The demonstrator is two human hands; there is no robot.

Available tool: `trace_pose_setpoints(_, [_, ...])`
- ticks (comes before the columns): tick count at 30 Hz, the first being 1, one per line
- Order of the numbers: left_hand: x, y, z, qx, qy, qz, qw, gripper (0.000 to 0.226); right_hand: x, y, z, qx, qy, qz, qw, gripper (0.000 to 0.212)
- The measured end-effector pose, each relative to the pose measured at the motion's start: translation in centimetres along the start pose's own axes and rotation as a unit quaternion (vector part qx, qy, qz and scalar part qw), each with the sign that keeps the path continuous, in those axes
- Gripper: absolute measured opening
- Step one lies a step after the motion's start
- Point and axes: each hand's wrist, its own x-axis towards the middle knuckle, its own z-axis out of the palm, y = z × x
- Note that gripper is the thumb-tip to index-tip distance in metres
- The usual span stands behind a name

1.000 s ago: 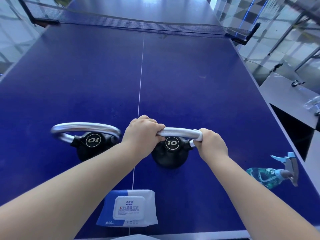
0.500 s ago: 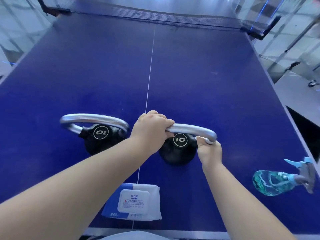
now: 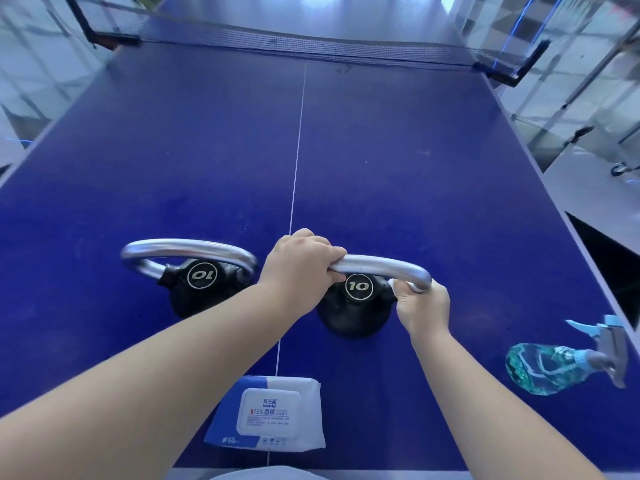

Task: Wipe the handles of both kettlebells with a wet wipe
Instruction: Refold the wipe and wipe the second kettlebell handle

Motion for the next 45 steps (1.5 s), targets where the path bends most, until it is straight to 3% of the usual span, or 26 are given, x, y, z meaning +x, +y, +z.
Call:
trace_pose_setpoints(5, [0.1,-0.1,0.0,-0.001,0.007,0.005,1.0,0.017,0.5,0.0,-1.0,-0.105,-0.006,-0.075,0.992,0.033])
trace_pose_setpoints(10, [0.1,-0.1,0.1,0.001,0.01,0.005,1.0,0.017,1.0,-0.8,-1.9,-0.229,-0.001,-0.166,0.959,0.028])
trace_pose_setpoints(13, [0.1,-0.2,0.2,0.001,0.012,0.007,1.0,0.017,0.7,-1.5,-2.4,-0.293,0.018,-0.225,0.929,0.037])
trace_pose_setpoints(15, [0.0,-0.2,0.2,-0.004,0.012,0.004,1.0,0.018,0.5,-2.1,-2.6,-0.33,0.032,-0.248,0.91,0.031])
trace_pose_setpoints(17, [0.0,-0.2,0.3,-0.003,0.012,0.004,1.0,0.017,0.4,-2.6,-2.5,-0.388,0.057,-0.305,0.868,0.021])
trace_pose_setpoints(20, [0.0,-0.2,0.4,-0.005,0.013,0.006,1.0,0.016,0.0,-3.7,-1.8,-0.477,0.032,-0.343,0.809,0.034])
trace_pose_setpoints(24, [0.0,-0.2,0.3,-0.007,0.016,0.009,1.0,0.015,-1.3,-5.7,-0.1,-0.497,0.005,-0.382,0.779,0.039])
trace_pose_setpoints(32, [0.1,-0.2,0.1,0.005,0.014,0.017,1.0,0.015,-2.7,-6.9,2.0,-0.573,-0.026,-0.327,0.751,0.035])
trace_pose_setpoints(41, [0.1,0.0,0.0,-0.003,-0.006,-0.009,1.0,0.013,-4.0,-8.5,2.0,-0.555,-0.065,-0.299,0.773,0.023])
trace_pose_setpoints(45, [0.2,0.3,-0.4,-0.002,-0.042,-0.053,0.998,0.019,-4.5,-9.1,1.8,-0.568,-0.095,-0.265,0.774,0.034])
